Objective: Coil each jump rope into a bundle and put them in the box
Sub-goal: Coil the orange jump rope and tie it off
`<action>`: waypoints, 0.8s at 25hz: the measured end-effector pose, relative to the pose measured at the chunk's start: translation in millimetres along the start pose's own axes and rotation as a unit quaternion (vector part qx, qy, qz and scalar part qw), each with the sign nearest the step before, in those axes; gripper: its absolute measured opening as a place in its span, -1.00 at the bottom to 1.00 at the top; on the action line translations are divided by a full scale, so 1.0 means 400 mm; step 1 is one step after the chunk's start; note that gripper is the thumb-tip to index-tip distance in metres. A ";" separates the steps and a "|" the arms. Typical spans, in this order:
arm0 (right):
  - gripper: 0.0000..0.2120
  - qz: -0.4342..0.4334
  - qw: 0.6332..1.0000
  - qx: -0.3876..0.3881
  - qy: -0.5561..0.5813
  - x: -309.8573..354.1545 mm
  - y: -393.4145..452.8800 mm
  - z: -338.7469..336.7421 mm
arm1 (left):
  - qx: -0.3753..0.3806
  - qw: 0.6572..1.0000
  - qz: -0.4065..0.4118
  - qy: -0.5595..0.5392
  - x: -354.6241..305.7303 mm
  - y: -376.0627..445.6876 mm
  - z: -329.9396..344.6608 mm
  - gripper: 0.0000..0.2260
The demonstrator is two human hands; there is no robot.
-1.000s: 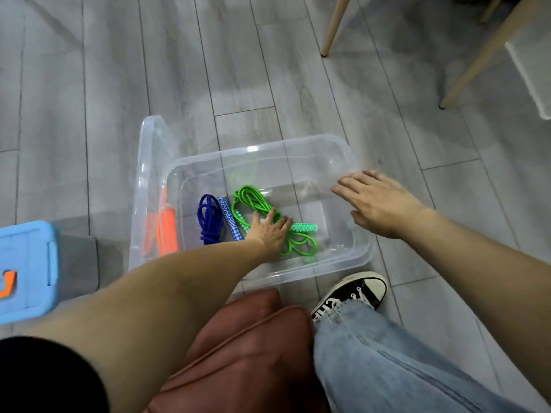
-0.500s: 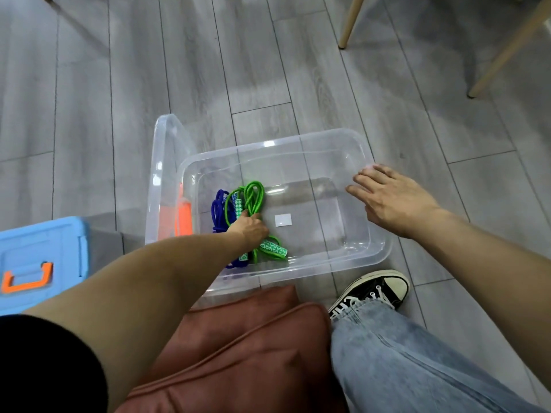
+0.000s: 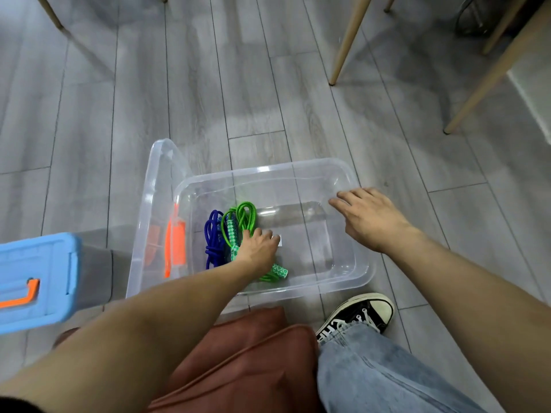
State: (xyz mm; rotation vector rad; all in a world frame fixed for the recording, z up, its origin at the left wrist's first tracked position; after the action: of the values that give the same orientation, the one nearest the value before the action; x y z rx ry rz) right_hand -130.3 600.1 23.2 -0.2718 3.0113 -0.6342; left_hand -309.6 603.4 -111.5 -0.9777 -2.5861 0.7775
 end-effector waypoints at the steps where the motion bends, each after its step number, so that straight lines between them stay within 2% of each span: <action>1: -0.49 0.008 1.000 -0.013 0.017 -0.003 0.001 -0.024 | -0.024 0.999 -0.011 -0.029 -0.006 -0.004 -0.037 -0.71; 5: -0.48 0.069 0.990 -0.076 0.097 -0.059 -0.013 -0.128 | -0.178 0.980 -0.013 -0.087 -0.033 -0.024 -0.262 -0.70; 10: -0.44 0.157 0.967 -0.146 0.137 -0.200 -0.107 -0.249 | -0.327 0.939 0.046 -0.096 -0.128 -0.092 -0.581 -0.64; 16: -0.40 0.224 0.932 -0.241 0.152 -0.344 -0.306 -0.391 | -0.369 0.921 0.105 -0.069 -0.295 -0.174 -0.781 -0.61; 20: -0.40 0.252 0.911 -0.294 0.146 -0.414 -0.468 -0.428 | -0.388 0.908 0.144 -0.065 -0.427 -0.218 -0.879 -0.60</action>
State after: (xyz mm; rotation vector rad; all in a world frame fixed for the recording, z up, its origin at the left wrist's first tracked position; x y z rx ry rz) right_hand 47.5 529.2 257.9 0.6271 3.2528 0.3106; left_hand -82.0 569.8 216.4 -1.5843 -2.9490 -0.2081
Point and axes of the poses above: each hand's wrist, its own y-axis towards the middle knuckle, its own z-axis out of the palm, x = y × z, the point moved 10 cm from there along y, towards the middle knuckle, and after that the axes turned 6 degrees about y, right-handed, at the moved point
